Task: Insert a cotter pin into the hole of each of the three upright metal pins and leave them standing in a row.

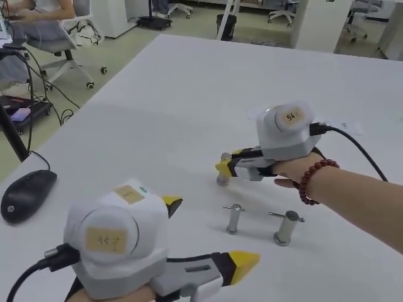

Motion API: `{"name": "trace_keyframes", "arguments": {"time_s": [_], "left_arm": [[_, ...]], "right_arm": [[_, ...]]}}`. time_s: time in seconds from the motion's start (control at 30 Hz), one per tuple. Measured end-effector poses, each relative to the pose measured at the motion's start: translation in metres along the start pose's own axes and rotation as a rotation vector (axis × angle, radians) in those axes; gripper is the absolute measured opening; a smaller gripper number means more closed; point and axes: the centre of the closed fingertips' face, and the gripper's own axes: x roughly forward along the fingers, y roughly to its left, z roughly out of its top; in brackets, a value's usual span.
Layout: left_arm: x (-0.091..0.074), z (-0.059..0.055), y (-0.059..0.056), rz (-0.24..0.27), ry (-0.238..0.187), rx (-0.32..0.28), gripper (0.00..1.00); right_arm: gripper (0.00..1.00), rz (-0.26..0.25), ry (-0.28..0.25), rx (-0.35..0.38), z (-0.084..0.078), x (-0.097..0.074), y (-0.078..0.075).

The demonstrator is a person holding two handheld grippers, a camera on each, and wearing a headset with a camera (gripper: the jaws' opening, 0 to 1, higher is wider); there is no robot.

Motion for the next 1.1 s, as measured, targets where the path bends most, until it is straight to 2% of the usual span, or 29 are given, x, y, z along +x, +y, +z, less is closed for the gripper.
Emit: {"name": "trace_keyframes", "arguments": {"time_s": [0.5, 1.1], "left_arm": [[-0.001, 0.003, -0.007, -0.014, -0.012, 0.014, 0.87], [-0.002, 0.004, -0.012, -0.026, -0.017, 0.022, 0.91]], "right_arm": [[0.13, -0.020, 0.015, 0.001, -0.019, -0.034, -0.006], [0.13, -0.071, 0.037, 0.016, -0.054, -0.082, -0.006]]}}
